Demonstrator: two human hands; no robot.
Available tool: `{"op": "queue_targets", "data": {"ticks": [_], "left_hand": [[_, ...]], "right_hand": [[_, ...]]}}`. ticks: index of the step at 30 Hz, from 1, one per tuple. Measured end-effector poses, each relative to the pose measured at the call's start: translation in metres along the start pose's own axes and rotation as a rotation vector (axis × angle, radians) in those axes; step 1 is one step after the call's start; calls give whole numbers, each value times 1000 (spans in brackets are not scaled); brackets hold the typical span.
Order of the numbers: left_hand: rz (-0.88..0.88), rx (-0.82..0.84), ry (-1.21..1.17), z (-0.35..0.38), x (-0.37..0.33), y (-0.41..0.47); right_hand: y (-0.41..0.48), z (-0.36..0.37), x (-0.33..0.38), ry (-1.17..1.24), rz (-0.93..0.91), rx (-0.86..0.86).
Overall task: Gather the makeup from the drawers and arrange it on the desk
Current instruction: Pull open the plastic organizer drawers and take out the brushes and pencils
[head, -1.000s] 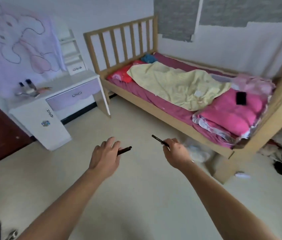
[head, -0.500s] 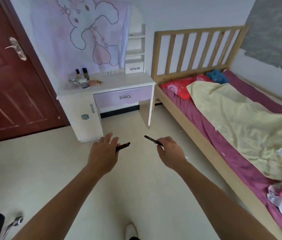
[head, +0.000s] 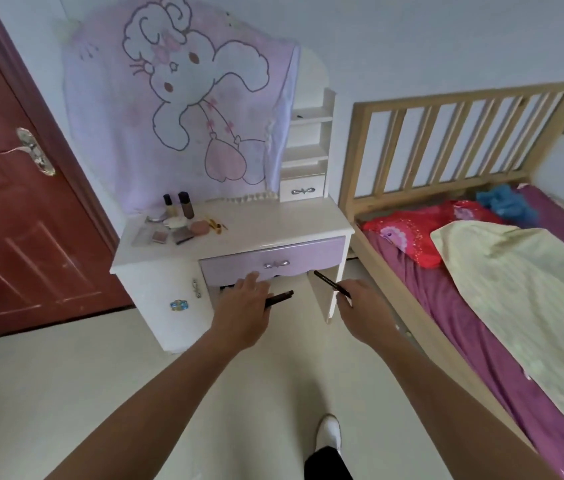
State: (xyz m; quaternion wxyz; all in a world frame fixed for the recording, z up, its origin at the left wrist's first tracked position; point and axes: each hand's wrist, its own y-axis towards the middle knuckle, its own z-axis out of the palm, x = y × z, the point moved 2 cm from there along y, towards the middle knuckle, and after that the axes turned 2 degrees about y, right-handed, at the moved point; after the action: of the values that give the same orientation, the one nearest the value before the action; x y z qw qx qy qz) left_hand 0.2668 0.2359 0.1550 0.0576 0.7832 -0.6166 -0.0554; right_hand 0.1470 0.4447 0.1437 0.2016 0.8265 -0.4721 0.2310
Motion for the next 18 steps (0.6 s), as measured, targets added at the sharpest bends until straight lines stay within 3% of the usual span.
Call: {"op": "queue_targets", "data": {"ticks": [6, 9, 13, 18], "left_hand": [[-113, 113, 80, 25, 51, 158], [-219, 84, 58, 20, 88, 224], [-362, 52, -116, 27, 137, 280], [-625, 180, -461, 69, 204, 361]], "right_hand": [[178, 35, -13, 87, 21, 57], [260, 41, -1, 118, 18, 120], [349, 65, 26, 155, 1, 216], [446, 127, 52, 219, 25, 316]]}}
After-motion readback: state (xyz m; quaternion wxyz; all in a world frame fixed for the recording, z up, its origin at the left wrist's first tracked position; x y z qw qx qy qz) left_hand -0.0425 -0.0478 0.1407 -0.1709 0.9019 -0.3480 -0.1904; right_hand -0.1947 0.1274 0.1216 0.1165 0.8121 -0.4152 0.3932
